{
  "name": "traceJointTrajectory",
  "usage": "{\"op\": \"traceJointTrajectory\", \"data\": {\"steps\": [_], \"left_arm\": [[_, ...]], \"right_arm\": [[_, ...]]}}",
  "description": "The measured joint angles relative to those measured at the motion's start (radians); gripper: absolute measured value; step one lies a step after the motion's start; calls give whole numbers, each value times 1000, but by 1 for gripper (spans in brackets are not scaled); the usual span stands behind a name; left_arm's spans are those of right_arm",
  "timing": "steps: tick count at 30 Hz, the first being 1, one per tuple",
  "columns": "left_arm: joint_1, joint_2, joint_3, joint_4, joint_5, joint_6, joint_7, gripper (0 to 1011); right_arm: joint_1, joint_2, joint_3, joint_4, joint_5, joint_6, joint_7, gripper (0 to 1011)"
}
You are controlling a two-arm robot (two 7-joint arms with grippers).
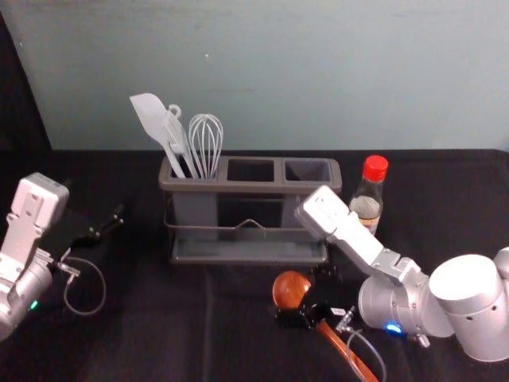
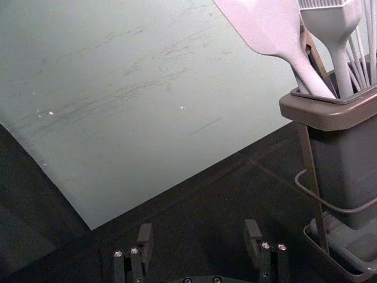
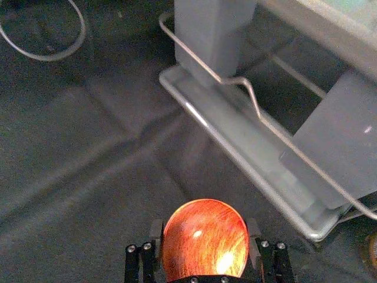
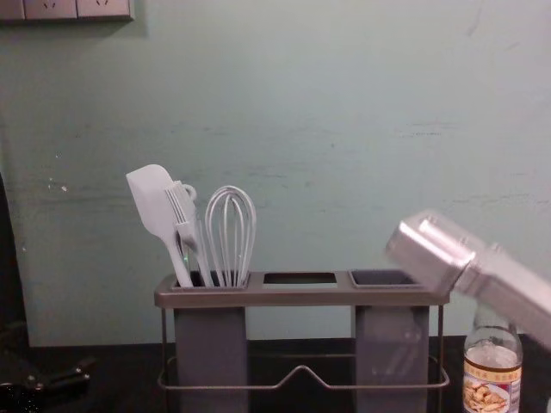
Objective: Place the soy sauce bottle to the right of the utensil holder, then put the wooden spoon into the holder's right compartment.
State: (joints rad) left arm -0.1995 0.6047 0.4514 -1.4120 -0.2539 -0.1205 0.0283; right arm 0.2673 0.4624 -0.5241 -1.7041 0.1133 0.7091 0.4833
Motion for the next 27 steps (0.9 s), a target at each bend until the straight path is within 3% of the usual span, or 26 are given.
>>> {"op": "traceJointTrajectory", "data": {"steps": [7, 12, 15, 19, 27], "left_arm": [[0, 0, 0, 0, 0, 0, 0, 1011], [0, 0, 0, 0, 0, 0, 0, 1011], [0, 0, 0, 0, 0, 0, 0, 1011], [0, 0, 0, 0, 0, 0, 0, 1011], [0, 0, 0, 0, 0, 0, 0, 1011]], "right_arm": [[-43, 16, 40, -85, 8, -33, -3, 839], [-83, 19, 90, -140, 40, -104, -15, 840], [-125, 27, 145, -188, 81, -242, -23, 840], [-145, 42, 186, -214, 111, -378, -18, 840], [-147, 65, 270, -238, 192, -604, 15, 840]]}}
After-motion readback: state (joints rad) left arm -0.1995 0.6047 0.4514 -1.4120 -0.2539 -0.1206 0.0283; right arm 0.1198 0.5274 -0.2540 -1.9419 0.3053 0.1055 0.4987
